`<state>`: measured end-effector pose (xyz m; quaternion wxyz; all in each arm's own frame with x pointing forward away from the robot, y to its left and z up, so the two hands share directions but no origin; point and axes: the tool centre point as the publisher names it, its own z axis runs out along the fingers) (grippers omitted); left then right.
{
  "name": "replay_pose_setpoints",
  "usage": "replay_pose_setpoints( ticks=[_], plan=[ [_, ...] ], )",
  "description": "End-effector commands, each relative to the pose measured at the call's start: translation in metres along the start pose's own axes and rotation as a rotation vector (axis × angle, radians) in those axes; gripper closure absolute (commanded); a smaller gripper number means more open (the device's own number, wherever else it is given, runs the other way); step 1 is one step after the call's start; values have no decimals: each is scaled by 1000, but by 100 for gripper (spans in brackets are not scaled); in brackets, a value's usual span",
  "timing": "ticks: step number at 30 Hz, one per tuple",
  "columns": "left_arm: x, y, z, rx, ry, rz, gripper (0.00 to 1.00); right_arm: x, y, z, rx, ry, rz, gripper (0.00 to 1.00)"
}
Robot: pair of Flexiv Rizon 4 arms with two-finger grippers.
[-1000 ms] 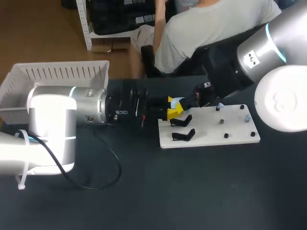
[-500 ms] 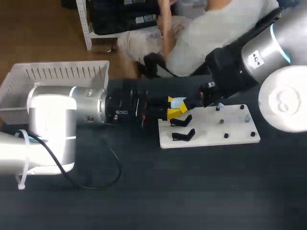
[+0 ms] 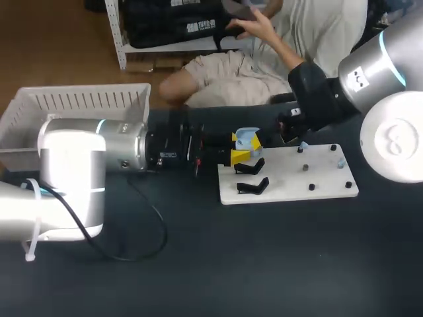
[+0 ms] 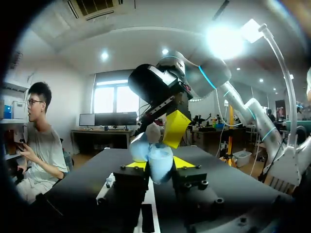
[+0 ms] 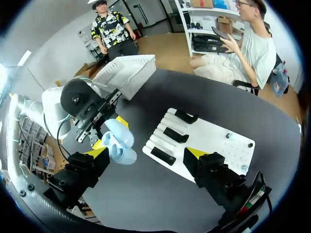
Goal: Pick up each earbud case from the left stands, insert the matching earbuds, close the lid, and place the case in the box.
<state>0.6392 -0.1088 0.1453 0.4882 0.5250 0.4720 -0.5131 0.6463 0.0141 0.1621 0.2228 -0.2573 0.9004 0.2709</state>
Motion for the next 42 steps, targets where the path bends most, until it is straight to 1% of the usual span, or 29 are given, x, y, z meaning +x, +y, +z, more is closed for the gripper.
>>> replay_pose_setpoints(
  ticks=[1,4,7,9,11,14,17,19,23,26,29,35,37,39,40,42],
  plan=[
    [0,-1,0,-7,-3,4,100,0,1,-6,9,-10,-1,0],
    [0,-1,0,-7,-3,4,100,-1,-2,-11,23,-21,1,0],
    [0,-1,0,-7,-3,4,100,-2,-9,-21,63,-33,-2,0],
    [0,-1,0,-7,-3,4,100,-1,-15,-28,101,-31,-6,0],
    [0,-1,0,-7,-3,4,100,1,-25,-37,176,-5,-15,0],
    [0,-1,0,-7,-3,4,100,5,-41,-47,274,48,-15,0],
    [0,-1,0,-7,-3,4,100,13,-60,-53,317,165,20,0],
    [0,-1,0,-7,-3,4,100,20,-76,-55,368,236,60,0],
    [0,-1,0,-7,-3,4,100,33,-103,-55,460,332,107,0],
    [0,-1,0,-7,-3,4,100,44,-121,-52,493,384,142,0],
    [0,-1,0,-7,-3,4,100,55,-139,-50,500,420,178,0],
    [0,-1,0,-7,-3,4,100,69,-161,-40,501,479,209,0],
    [0,-1,0,-7,-3,4,100,72,-166,-37,505,499,203,4],
    [0,-1,0,-7,-3,4,100,75,-172,-33,498,510,207,14],
    [0,-1,0,-7,-3,4,100,75,-174,-32,503,517,203,16],
    [0,-1,0,-7,-3,4,100,78,-179,-28,504,529,204,26]
  ],
)
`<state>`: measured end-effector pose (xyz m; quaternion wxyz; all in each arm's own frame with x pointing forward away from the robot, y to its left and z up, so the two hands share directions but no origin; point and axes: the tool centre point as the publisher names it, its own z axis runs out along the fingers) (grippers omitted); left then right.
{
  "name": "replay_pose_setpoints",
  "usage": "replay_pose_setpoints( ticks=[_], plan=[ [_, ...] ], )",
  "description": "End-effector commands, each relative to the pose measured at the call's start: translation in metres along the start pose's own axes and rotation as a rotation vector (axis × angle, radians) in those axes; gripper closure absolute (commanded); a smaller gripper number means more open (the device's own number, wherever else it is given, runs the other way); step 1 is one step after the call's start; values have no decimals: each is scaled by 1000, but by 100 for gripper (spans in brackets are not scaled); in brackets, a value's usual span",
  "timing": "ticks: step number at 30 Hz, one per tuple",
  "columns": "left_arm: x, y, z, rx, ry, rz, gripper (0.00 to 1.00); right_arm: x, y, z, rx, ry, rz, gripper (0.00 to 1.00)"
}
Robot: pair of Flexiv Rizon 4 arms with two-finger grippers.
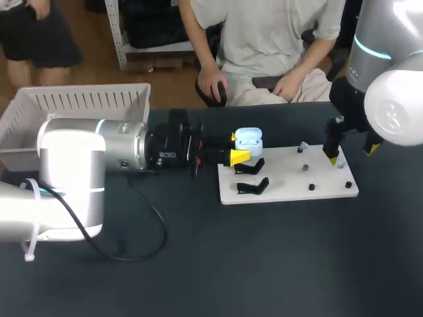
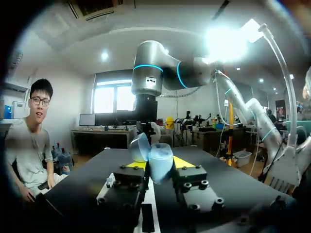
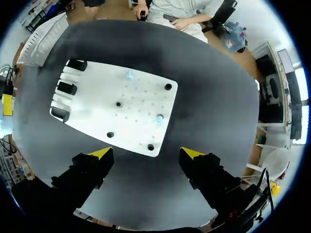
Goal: Pick up each earbud case from the left stands, insert the matching earbuds, close the lid, and place the case in the box.
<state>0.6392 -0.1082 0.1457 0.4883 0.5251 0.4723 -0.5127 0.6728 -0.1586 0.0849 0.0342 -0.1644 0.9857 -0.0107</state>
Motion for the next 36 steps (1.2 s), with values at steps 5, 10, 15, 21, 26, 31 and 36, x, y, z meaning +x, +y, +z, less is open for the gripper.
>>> replay_pose_setpoints(
  ticks=[5,10,15,21,26,31,36],
  plan=[
    [1,-1,0,-6,-3,4,100,-14,-9,28,33,88,1,29],
    [1,-1,0,-6,-3,4,100,-18,-10,36,57,95,45,32],
    [1,-1,0,-6,-3,4,100,-22,-12,44,112,88,94,49],
    [1,-1,0,-6,-3,4,100,-25,-14,51,143,49,145,58],
    [1,-1,0,-6,-3,4,100,-25,-15,54,159,38,165,55],
    [1,-1,0,-6,-3,4,100,-25,-16,56,165,29,180,56],
    [1,-1,0,-6,-3,4,100,-25,-17,57,166,15,176,60]
  ],
)
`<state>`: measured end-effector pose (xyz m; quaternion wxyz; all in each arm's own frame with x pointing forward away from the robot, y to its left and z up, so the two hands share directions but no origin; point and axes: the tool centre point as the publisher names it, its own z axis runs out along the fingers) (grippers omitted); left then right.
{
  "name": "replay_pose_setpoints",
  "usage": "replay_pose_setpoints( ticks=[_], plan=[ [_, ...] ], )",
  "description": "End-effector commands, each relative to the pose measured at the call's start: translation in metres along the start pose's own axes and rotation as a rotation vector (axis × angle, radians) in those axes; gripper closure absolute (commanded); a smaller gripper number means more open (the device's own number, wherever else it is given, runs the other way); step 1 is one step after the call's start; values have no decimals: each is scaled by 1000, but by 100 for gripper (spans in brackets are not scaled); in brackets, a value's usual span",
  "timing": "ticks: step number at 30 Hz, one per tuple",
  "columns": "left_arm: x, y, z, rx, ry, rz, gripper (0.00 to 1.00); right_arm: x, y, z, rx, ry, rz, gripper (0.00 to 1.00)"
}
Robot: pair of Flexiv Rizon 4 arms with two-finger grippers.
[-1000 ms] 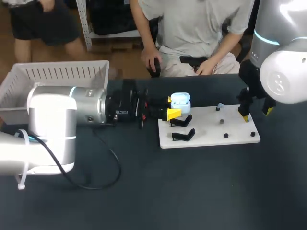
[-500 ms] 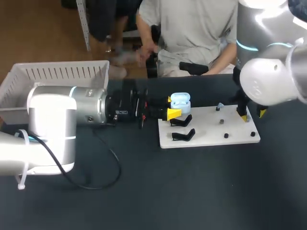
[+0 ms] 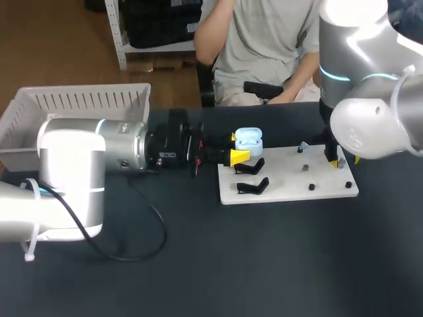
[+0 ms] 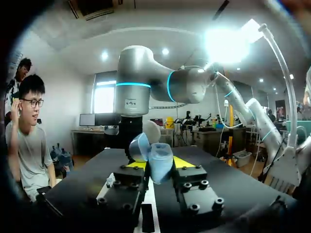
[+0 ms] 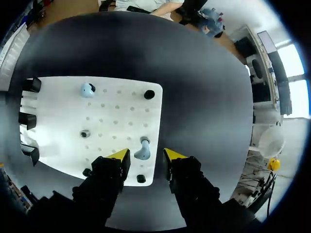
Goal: Pick up each earbud case from the left stands, insert the matching earbuds, close the lid, and place the case in the box.
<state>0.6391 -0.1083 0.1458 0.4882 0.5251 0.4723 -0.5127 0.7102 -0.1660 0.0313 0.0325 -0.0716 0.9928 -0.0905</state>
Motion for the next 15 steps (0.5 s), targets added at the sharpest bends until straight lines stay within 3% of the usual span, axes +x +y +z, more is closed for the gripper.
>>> replay_pose_setpoints(
  ticks=[1,6,15],
  plan=[
    [1,-1,0,-6,-3,4,100,4,0,1,3,-18,-2,62],
    [1,-1,0,-6,-3,4,100,2,-2,3,7,-24,0,67],
    [1,-1,0,-6,-3,4,100,1,-2,4,5,-30,-6,68]
  ],
)
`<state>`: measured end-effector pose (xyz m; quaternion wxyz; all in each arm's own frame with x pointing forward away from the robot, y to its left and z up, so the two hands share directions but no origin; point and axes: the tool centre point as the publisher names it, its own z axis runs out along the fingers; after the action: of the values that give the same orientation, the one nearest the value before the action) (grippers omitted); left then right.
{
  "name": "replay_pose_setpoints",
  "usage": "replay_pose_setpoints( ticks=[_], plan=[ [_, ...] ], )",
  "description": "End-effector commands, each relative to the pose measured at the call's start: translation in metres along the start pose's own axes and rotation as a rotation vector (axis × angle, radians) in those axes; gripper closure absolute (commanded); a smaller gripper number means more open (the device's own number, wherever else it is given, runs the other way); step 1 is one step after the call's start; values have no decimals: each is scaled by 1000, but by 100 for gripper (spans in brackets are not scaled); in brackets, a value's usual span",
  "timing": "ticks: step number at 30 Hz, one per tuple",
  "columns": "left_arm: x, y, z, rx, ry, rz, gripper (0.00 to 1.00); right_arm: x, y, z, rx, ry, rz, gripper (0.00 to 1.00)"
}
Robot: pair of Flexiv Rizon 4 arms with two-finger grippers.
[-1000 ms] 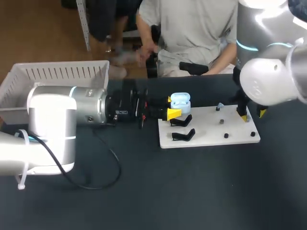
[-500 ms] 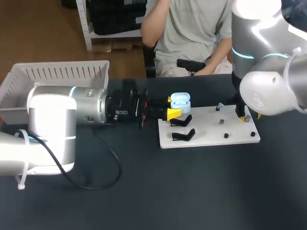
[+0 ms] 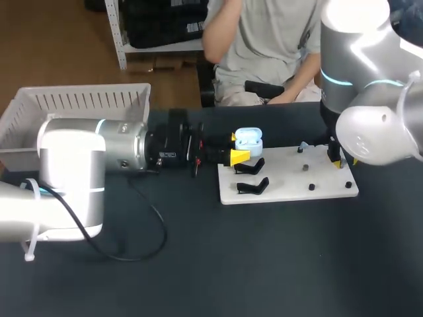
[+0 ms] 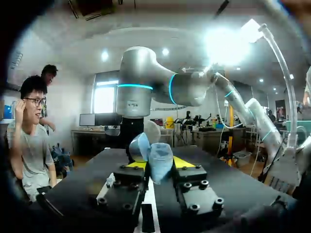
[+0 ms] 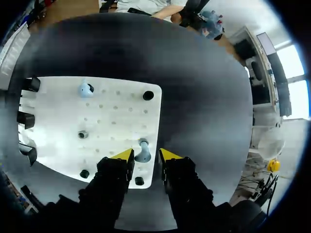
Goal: Pick up each earbud case from the left stands, insert the matching earbuds, close the lid, and place the case in the box.
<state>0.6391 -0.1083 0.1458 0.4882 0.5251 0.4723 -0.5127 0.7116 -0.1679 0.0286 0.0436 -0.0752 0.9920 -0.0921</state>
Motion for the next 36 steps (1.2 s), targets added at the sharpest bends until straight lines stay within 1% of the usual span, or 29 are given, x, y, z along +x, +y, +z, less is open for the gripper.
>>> replay_pose_setpoints(
  ticks=[1,5,7,9,10,13,15,19,25,32,36],
  plan=[
    [1,-1,0,-6,-3,4,100,2,0,1,0,-7,-4,68],
    [1,-1,0,-6,-3,4,100,1,2,2,-2,-6,-13,71],
    [1,-1,0,-6,-3,4,100,0,2,2,-2,-6,-15,73],
    [1,-1,0,-6,-3,4,100,-1,3,2,-1,-6,-19,78],
    [1,-1,0,-6,-3,4,100,-1,3,2,0,-5,-20,82],
    [1,-1,0,-6,-3,4,100,-1,4,3,3,-4,-22,91],
    [1,-1,0,-6,-3,4,100,-1,4,3,6,-4,-22,100],
    [1,-1,0,-6,-3,4,100,-1,4,2,9,-4,-23,100],
    [1,-1,0,-6,-3,4,100,3,6,-11,13,1,-20,100],
    [1,-1,0,-6,-3,4,100,11,10,-41,1,-6,5,100],
    [1,-1,0,-6,-3,4,100,19,17,-69,-1,-6,11,100]
  ],
)
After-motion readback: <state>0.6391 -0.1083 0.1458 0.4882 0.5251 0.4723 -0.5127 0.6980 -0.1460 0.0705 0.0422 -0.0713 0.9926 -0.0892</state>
